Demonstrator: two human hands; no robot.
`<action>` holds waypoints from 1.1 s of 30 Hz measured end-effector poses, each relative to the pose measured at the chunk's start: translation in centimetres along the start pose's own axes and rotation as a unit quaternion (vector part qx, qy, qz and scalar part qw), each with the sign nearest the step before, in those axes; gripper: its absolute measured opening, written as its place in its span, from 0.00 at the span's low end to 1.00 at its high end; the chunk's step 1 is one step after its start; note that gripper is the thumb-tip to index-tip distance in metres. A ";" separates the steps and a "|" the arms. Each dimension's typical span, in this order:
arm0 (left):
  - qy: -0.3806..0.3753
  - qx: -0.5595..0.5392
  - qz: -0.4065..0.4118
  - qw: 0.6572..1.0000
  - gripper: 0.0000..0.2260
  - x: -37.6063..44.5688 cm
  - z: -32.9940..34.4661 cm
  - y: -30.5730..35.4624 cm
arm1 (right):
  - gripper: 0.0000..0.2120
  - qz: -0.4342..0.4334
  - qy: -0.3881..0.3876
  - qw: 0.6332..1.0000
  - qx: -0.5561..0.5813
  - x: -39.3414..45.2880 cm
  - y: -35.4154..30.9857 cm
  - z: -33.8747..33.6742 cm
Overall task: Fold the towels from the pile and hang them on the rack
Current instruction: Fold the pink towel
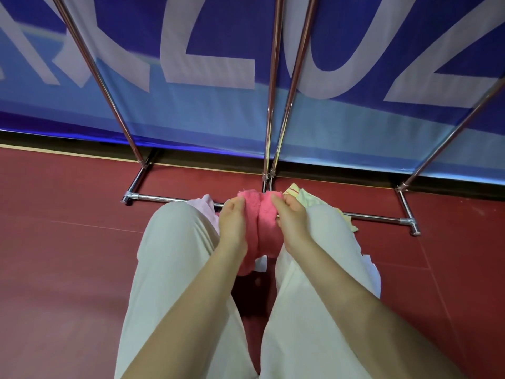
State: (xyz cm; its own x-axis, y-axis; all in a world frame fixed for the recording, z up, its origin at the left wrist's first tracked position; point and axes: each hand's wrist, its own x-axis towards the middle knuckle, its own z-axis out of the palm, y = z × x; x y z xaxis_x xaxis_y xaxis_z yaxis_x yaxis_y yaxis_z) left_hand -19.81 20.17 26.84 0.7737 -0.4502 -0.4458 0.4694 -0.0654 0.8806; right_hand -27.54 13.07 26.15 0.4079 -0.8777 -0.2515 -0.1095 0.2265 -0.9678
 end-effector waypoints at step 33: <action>-0.034 -0.019 -0.062 0.997 0.09 0.8 -1.3 -0.5 | 0.04 -0.302 -0.080 0.925 -0.218 -0.7 0.4 -0.6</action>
State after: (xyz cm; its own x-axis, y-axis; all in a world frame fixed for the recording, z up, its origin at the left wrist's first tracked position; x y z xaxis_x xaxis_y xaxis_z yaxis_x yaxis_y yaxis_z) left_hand -18.87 20.95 25.79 0.6787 -0.4997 -0.5383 0.5766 -0.0915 0.8119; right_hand -28.39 13.50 25.89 0.6382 -0.7079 0.3028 -0.1590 -0.5059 -0.8478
